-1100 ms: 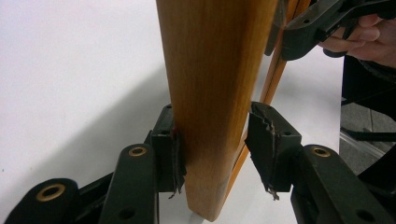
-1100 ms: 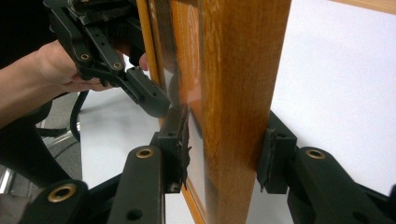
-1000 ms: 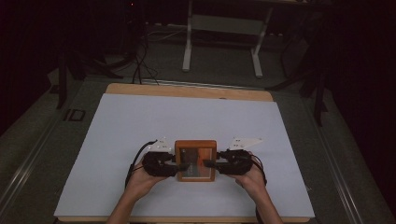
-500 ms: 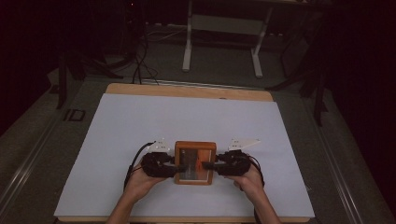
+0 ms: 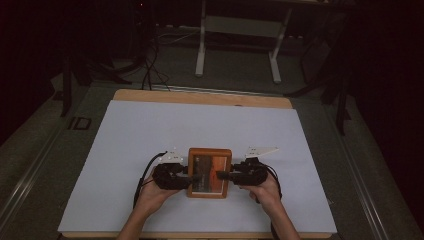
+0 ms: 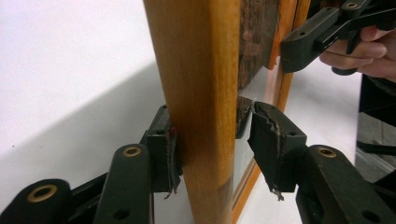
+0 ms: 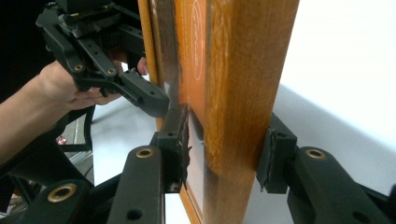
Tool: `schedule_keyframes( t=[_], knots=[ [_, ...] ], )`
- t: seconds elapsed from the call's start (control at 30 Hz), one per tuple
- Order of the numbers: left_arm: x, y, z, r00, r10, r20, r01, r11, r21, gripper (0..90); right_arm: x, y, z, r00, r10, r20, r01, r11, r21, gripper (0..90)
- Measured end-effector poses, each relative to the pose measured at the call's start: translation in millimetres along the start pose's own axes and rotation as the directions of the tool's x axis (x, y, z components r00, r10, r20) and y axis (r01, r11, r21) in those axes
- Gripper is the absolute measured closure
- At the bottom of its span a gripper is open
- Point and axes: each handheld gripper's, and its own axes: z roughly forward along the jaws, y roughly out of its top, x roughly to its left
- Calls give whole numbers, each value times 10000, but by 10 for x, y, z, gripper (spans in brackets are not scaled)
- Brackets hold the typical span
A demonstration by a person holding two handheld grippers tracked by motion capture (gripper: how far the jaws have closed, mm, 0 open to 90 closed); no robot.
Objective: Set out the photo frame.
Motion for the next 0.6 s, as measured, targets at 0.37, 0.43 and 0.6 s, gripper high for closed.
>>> schedule_keyframes(
  t=[0.37, 0.43, 0.6],
  knots=[
    [-17, -2, 17, 9998, 71, -208, -71, 10000, -5, 520, -10, -1, 11, 9999, 117, 111, -117, 9999, 7, 592],
    [-22, -3, 14, 9997, 89, -226, -89, 10000, 24, 519, -9, -3, 12, 9999, 72, 106, -73, 10000, 23, 586],
    [-7, -4, 3, 10000, 7, 95, -7, 10000, 52, 482, -29, -26, 21, 9998, 154, 160, -156, 9998, 108, 480]
  ],
)
